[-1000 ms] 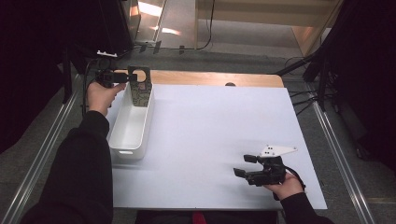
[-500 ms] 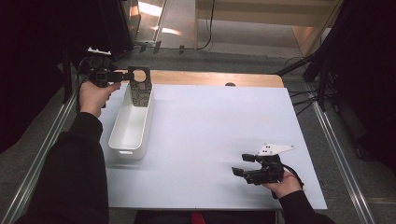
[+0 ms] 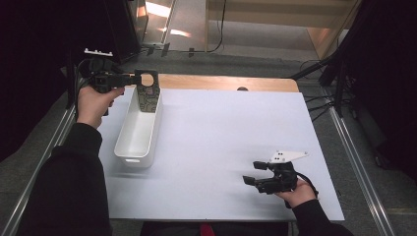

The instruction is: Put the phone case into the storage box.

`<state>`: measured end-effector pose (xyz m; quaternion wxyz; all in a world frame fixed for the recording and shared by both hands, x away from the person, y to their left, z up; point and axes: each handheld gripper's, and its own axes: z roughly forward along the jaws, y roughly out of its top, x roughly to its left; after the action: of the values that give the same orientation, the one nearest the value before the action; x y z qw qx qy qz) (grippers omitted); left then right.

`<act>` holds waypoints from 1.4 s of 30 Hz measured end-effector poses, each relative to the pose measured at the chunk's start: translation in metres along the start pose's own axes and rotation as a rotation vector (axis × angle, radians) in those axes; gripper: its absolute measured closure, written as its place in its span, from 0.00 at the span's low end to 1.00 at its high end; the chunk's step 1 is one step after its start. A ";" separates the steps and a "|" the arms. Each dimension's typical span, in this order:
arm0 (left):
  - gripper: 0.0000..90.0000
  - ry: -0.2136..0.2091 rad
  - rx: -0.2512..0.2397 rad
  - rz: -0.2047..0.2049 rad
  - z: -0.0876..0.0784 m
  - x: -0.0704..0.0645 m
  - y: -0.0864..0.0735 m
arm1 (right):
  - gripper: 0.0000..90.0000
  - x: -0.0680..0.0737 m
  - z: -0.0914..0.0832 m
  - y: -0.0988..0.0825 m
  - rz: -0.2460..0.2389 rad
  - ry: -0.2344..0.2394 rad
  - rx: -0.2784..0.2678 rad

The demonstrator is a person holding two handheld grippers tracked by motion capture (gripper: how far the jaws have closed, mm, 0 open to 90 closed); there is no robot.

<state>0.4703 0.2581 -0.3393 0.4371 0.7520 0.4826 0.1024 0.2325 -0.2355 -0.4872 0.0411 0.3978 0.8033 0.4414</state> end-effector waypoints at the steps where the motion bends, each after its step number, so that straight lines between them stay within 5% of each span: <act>1: 0.44 -0.008 0.005 0.006 -0.001 -0.002 0.000 | 0.29 0.000 -0.001 0.000 0.002 0.000 -0.001; 24: 0.41 -0.132 0.025 0.092 -0.018 -0.044 -0.022 | 0.29 -0.007 -0.006 0.002 0.009 -0.014 -0.003; 42: 0.41 -0.182 0.028 0.114 -0.017 -0.056 -0.045 | 0.29 -0.009 -0.004 0.004 -0.001 -0.006 0.009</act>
<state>0.4030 0.2291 -0.3485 0.4622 0.7903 0.3989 0.0516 0.2391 -0.2429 -0.4840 0.0422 0.3989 0.8052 0.4367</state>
